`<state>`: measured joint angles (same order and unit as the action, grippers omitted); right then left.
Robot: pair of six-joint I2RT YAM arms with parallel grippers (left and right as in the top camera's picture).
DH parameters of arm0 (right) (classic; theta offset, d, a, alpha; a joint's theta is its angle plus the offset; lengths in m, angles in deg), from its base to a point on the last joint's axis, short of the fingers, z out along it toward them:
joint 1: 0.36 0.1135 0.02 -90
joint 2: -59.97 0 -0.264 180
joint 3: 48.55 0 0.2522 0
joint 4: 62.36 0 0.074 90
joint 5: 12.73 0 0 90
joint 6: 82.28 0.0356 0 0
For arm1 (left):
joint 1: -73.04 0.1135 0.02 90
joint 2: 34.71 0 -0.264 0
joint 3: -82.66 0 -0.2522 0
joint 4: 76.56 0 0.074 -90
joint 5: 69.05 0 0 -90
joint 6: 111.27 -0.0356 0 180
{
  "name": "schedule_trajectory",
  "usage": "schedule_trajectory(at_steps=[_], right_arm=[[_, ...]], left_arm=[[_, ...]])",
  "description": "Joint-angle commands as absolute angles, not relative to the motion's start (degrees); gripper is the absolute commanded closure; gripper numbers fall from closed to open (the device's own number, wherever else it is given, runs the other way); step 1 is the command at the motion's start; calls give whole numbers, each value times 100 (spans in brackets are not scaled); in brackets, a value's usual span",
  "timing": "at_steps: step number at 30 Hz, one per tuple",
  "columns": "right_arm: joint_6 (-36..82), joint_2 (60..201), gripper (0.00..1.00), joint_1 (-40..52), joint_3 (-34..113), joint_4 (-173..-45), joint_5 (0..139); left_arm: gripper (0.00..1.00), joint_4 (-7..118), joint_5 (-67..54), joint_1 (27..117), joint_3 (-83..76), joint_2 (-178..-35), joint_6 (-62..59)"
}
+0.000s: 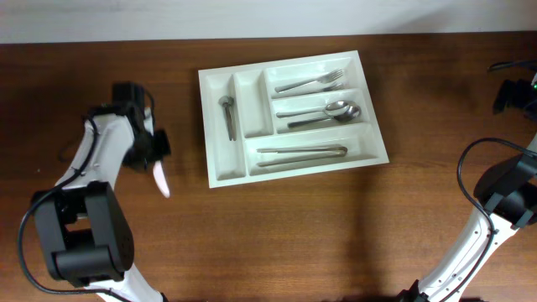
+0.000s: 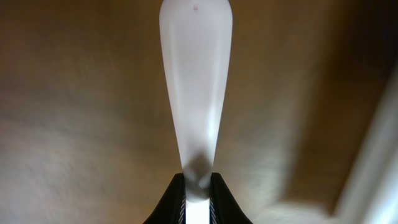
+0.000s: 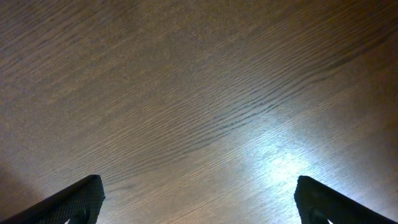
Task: Pack container
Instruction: 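Lift the knife and carry it over the tray's second narrow compartment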
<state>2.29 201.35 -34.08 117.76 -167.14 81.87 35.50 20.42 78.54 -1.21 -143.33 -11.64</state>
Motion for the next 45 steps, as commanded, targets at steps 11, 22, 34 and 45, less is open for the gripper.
schedule_trajectory(at_steps=[11, 22, 34, 45], right_arm=[[196, 20113, 1, -3414, 11734, -16710, 8155], [196, 20113, 1, -3414, 11734, -16710, 8155], [196, 20113, 1, -3414, 11734, -16710, 8155], [196, 20113, 1, -3414, 11734, -16710, 8155]], left_arm=[[98, 4182, 1876, 6637, 2096, -14351, -777], [98, 5196, 2245, 5461, 2096, -14536, 632], [98, 5360, 2398, 5264, 2096, -15526, 742], [98, 5624, 2372, 5257, 2096, -16029, 739]])
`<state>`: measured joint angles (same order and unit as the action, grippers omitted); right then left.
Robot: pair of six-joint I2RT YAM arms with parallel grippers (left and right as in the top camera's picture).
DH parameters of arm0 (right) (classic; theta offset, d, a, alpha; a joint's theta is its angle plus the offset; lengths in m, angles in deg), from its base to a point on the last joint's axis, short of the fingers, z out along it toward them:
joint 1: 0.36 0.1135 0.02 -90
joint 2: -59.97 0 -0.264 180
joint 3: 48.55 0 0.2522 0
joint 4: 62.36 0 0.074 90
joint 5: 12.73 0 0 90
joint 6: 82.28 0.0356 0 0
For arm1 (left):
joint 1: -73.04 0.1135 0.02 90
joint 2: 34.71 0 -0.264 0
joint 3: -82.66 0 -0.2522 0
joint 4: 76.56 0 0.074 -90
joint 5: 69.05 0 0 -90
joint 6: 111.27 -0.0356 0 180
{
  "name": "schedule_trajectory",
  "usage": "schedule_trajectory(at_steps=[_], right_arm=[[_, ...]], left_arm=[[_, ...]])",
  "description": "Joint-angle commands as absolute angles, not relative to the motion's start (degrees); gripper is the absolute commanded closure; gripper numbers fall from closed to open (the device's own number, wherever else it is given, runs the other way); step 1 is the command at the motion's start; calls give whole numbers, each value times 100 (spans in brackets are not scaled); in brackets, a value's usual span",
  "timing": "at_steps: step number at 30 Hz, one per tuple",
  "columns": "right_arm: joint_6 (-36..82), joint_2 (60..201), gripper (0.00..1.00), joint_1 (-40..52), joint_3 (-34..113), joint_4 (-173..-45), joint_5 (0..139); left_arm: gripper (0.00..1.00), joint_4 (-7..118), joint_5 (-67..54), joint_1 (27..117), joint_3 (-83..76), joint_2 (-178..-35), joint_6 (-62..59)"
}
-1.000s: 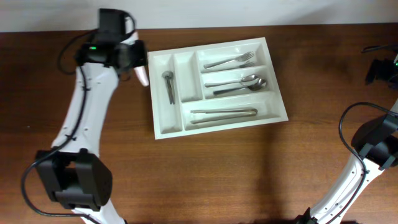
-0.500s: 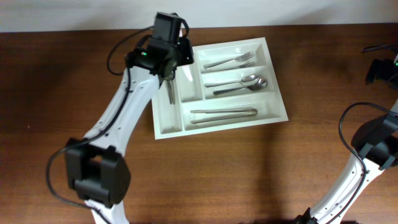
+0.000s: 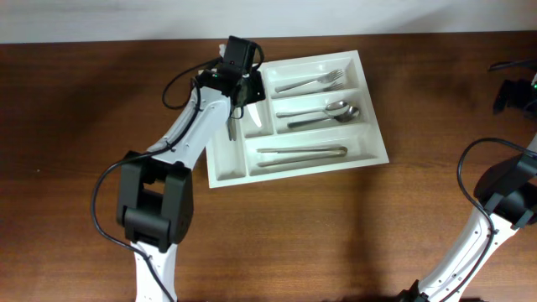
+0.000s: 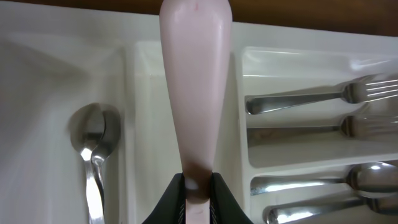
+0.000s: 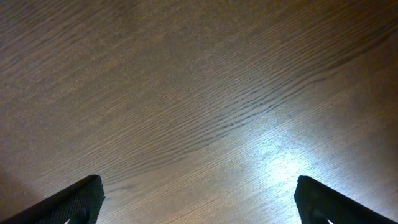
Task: Pack container
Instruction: 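Lift the knife and carry it over the tray's second narrow compartment, then lower the knife into the compartment and open the left gripper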
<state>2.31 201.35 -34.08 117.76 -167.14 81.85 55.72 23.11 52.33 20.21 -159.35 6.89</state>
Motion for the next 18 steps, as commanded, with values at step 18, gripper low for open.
schedule_trajectory(at_steps=[18], right_arm=[[196, 20113, 1, -3414, 11734, -16710, 8155]], left_arm=[[93, 5624, 2343, 5251, 2093, -16228, 409]])
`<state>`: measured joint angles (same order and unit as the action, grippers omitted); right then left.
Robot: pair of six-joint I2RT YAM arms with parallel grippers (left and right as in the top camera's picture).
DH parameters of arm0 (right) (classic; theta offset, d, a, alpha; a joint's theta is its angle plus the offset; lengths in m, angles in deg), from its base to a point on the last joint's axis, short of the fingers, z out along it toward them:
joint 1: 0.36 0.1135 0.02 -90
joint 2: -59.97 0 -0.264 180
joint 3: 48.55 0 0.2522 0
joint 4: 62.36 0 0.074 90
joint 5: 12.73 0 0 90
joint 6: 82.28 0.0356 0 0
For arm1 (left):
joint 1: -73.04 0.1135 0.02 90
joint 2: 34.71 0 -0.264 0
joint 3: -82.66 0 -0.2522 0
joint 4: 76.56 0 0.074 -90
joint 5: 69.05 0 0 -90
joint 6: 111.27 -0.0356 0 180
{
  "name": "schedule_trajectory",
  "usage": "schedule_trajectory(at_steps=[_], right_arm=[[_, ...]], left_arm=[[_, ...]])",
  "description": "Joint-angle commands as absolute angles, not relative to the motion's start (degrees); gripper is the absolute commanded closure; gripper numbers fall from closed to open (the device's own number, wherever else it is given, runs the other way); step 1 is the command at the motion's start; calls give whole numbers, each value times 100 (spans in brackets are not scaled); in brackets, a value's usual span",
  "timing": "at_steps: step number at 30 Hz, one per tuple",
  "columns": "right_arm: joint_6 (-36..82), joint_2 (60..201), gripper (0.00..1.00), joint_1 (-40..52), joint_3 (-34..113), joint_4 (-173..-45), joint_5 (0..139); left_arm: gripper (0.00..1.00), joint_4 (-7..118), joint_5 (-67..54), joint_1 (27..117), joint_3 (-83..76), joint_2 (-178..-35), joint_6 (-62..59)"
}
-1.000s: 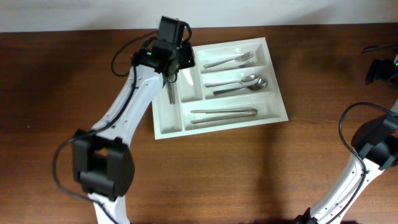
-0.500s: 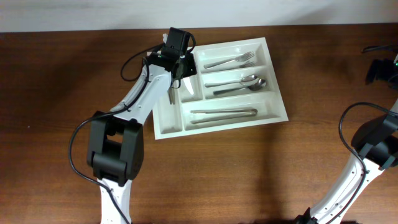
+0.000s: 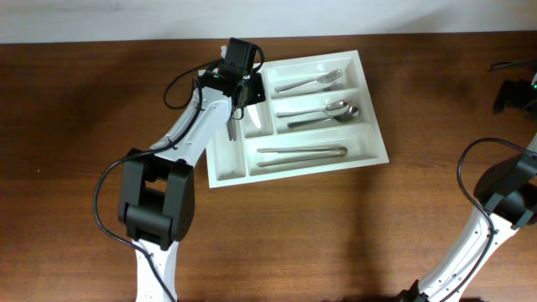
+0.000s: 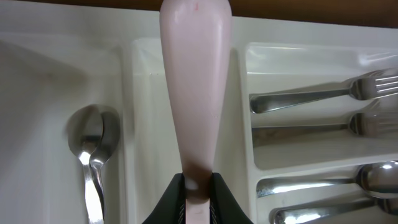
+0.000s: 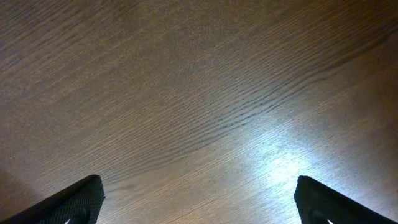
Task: Pack container
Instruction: 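Lower the knife into the compartment and open the left gripper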
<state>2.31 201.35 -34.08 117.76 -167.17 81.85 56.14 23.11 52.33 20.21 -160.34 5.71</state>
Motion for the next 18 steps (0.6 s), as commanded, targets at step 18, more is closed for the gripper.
schedule_trajectory(at_steps=[18], right_arm=[[196, 20113, 1, -3414, 11734, -16710, 8155]], left_arm=[[75, 5799, 2153, 5253, 2100, -16403, 103]])
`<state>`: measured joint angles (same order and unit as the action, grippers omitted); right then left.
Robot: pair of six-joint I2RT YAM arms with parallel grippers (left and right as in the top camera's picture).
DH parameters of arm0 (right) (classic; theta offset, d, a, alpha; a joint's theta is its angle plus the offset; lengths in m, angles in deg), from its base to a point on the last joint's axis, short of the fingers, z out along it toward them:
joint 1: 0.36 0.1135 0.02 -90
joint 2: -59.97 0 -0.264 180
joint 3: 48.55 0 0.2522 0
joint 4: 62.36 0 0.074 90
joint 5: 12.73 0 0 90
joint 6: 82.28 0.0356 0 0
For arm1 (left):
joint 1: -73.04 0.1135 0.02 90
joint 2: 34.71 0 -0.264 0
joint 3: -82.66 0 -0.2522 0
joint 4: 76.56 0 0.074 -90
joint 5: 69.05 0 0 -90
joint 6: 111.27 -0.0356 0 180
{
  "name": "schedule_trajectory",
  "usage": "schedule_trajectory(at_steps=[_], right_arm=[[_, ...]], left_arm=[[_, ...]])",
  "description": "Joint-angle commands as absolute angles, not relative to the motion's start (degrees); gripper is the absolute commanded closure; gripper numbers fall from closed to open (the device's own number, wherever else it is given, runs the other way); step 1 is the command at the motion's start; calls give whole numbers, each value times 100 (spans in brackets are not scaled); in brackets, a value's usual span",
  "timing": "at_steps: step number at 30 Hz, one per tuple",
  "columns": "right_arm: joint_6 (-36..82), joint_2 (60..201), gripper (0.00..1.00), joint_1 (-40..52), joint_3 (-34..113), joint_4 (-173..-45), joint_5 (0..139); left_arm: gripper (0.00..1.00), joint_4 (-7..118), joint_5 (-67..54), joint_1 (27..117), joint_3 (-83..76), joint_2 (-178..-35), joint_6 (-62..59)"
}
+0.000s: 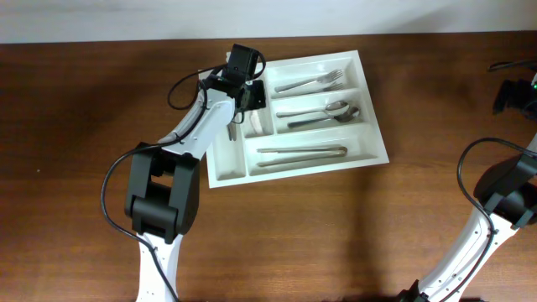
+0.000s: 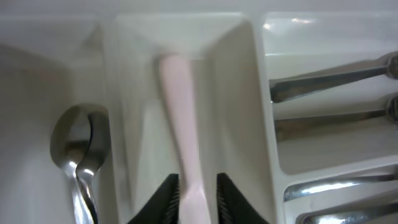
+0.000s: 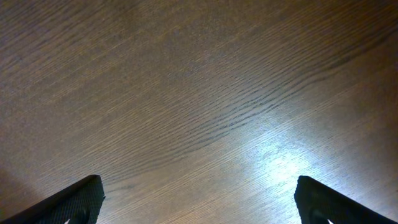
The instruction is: Pack container
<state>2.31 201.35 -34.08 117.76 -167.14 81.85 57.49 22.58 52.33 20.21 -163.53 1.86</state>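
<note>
A pale pink-white plastic utensil (image 2: 180,124) lies blurred along the narrow second compartment of the white cutlery tray (image 1: 375,109), seen from above as a white utensil (image 1: 252,123). My left gripper (image 2: 197,183) hangs low over that compartment. Its fingers (image 2: 169,193) stand a little apart on either side of the handle, with a gap showing, so it is open. Over bare wood at the far right, my right gripper (image 3: 199,205) is wide open and holds nothing.
A small metal spoon (image 2: 78,149) lies in the leftmost compartment. Forks (image 1: 310,83), spoons (image 1: 323,111) and long metal pieces (image 1: 302,152) fill the three right compartments. The left arm reaches across the tray's left side. Dark wooden table surrounds the tray.
The left gripper's fingers have parted from the pink-white utensil, which now sits lower, inside the narrow compartment. The wrist is closer to the tray floor. The right arm has not moved.
The left gripper was shut on the utensil over the bare table left of the tray. Then it held the utensil above the tray's narrow second compartment, and stayed there. Now the fingers are apart and the utensil lies in that compartment. The right gripper stayed open throughout.
</note>
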Motion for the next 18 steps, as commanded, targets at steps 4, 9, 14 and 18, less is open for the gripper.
schedule_trajectory(at_steps=[4, 9, 14, 18], right_arm=[[196, 20113, 1, -3414, 11734, -16710, 8155], [196, 20113, 1, -3414, 11734, -16710, 8155], [196, 20113, 1, -3414, 11734, -16710, 8155], [196, 20113, 1, -3414, 11734, -16710, 8155]], left_arm=[[69, 5797, 2088, 5257, 2183, -16403, -23], [51, 5478, 2070, 5257, 2738, -16368, -729], [14, 4604, 2101, 5264, 3807, -16193, -1304], [1, 3944, 2378, 5336, 4491, -15876, -1387]])
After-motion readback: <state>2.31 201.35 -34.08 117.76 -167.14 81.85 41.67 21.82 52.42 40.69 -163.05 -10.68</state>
